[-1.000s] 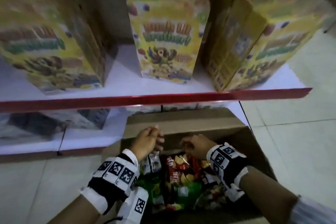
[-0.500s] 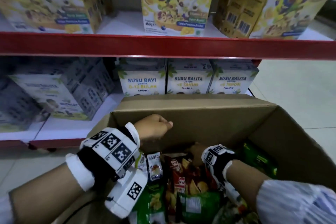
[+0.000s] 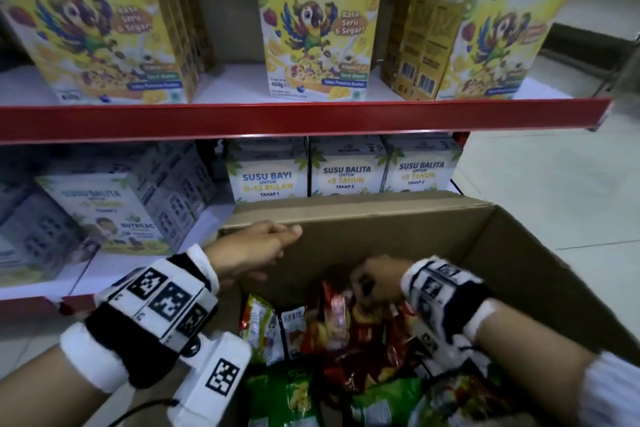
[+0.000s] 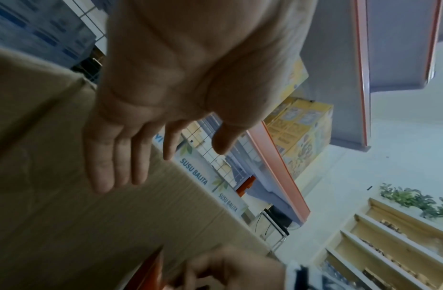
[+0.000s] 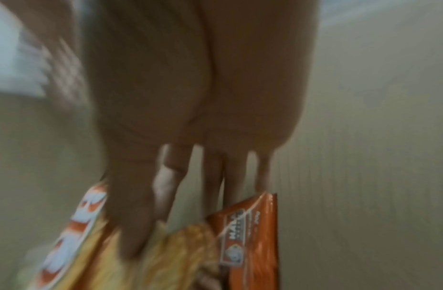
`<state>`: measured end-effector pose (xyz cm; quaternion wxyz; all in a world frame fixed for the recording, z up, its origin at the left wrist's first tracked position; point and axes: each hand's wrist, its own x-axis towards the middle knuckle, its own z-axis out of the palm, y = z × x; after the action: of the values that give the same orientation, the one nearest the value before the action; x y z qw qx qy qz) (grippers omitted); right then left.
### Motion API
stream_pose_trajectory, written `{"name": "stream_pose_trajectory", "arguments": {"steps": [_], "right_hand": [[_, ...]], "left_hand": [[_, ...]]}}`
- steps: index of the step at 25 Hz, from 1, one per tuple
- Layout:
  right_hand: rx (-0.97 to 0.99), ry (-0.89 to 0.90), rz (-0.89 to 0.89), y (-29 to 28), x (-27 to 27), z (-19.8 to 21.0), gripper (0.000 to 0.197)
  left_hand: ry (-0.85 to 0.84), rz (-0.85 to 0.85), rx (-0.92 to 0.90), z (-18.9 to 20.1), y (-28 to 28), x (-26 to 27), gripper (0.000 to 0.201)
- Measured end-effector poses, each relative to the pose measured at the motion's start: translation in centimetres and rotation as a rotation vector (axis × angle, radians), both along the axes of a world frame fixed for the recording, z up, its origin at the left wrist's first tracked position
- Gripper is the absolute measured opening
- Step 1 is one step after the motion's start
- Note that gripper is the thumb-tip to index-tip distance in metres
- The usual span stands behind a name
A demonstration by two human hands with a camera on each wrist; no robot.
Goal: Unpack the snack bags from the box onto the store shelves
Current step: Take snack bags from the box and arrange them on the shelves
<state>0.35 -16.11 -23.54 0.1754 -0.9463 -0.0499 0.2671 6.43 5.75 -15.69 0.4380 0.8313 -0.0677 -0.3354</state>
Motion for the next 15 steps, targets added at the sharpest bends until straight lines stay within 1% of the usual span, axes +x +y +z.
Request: {"name": "stream_pose_trajectory", "arguments": {"steps": [1, 3, 5, 6, 8, 9, 10, 11, 12, 15], "right_hand": [[0.108, -0.025, -0.035, -0.5, 0.0, 2.8, 0.003], [0.326, -0.082, -0.163, -1.6, 0.0, 7.3, 0.012], [0.569, -0.176, -0.336, -2.1, -0.1, 9.0, 0.012], [0.700, -0.222, -0.414, -1.9, 0.0, 9.2, 0.012], [0.955, -0.258, -0.560, -0.7, 0.2, 8.9, 0.019], [1.054, -0.260, -0.597, 0.0, 0.3, 8.9, 0.021], [1.124, -0.251, -0.605, 0.6, 0.4, 8.6, 0.024], [1.175, -0.234, -0.595, 1.2, 0.5, 8.5, 0.029], [1.214, -0.222, -0.580, 1.7, 0.6, 8.2, 0.033], [1.263, -0.178, -0.555, 2.0, 0.8, 6.8, 0.041]], "left_hand": [[-0.036, 0.044, -0.057, 0.4, 0.3, 0.2, 0.031], [-0.164, 0.156, -0.176, 0.9, 0.6, 0.6, 0.030], [-0.251, 0.222, -0.255, 1.4, 0.9, 0.6, 0.042], [-0.254, 0.216, -0.287, 1.4, 1.0, 0.5, 0.051], [-0.199, 0.133, -0.339, 1.3, 0.9, -0.3, 0.071], [-0.144, 0.099, -0.387, 1.1, 0.7, -0.6, 0.083], [-0.092, 0.081, -0.466, 0.8, 0.4, -0.9, 0.088], [-0.070, 0.069, -0.551, 0.5, 0.1, -1.1, 0.084], [-0.077, 0.067, -0.617, 0.4, -0.1, -1.2, 0.075], [-0.167, 0.093, -0.640, 0.3, 0.0, -1.2, 0.054]]}}
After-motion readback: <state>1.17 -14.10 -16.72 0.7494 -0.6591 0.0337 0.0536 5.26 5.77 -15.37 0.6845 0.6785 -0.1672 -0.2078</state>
